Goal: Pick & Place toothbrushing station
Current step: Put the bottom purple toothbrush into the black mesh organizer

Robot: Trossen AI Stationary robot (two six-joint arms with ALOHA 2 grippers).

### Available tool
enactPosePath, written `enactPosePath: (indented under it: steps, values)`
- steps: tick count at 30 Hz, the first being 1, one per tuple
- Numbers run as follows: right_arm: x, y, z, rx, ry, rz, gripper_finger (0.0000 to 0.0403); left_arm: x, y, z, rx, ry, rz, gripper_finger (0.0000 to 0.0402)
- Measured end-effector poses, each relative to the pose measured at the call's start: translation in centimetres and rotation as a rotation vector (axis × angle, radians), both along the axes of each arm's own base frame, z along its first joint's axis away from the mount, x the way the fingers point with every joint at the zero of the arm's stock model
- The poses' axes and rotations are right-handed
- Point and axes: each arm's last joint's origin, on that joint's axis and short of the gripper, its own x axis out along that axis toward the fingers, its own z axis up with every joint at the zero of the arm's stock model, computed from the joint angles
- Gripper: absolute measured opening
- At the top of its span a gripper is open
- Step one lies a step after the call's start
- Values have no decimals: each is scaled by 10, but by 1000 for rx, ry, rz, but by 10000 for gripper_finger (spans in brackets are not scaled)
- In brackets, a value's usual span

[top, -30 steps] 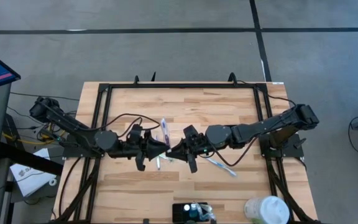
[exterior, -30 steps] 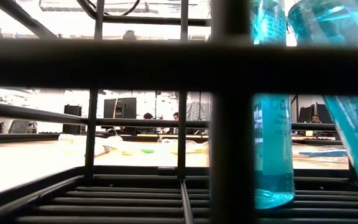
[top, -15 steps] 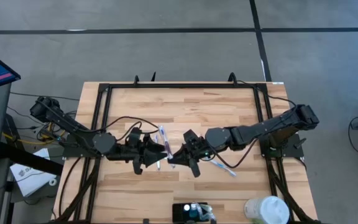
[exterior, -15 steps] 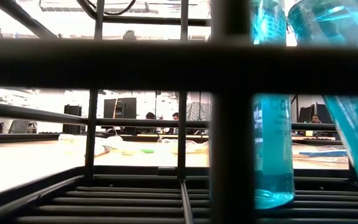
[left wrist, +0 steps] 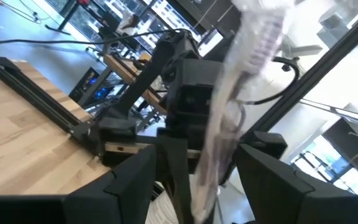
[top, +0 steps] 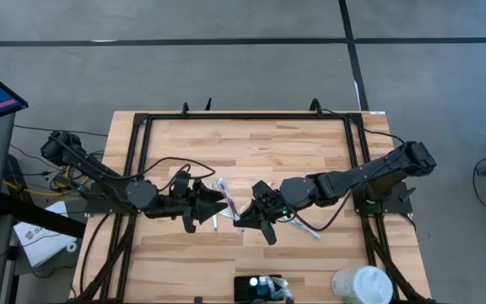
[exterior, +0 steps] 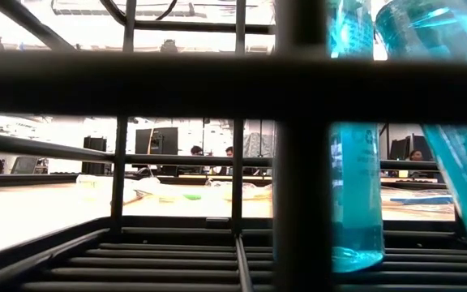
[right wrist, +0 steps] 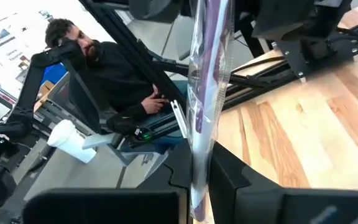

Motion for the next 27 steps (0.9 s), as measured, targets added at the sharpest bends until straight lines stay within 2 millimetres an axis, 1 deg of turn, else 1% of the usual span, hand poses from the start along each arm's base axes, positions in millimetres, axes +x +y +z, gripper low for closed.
enactPosePath:
  steps: [7, 11, 17, 21, 27]
  values:
    - [-1, 0, -4, -14, 44, 1, 25, 1, 1, 0, 1, 0, 8, 216]
    - [-2, 0, -5, -11, 55, -2, 18, 0, 2, 0, 18, 5, 35, 214]
    - [-2, 0, -7, -11, 70, -3, 20, 0, 2, 0, 22, 6, 50, 213]
    - [-3, 0, -11, -20, 116, -5, 23, 0, 2, 0, 24, 7, 51, 206]
    - [-3, -1, -11, -20, 112, -9, 19, 0, 2, 0, 38, 9, 52, 191]
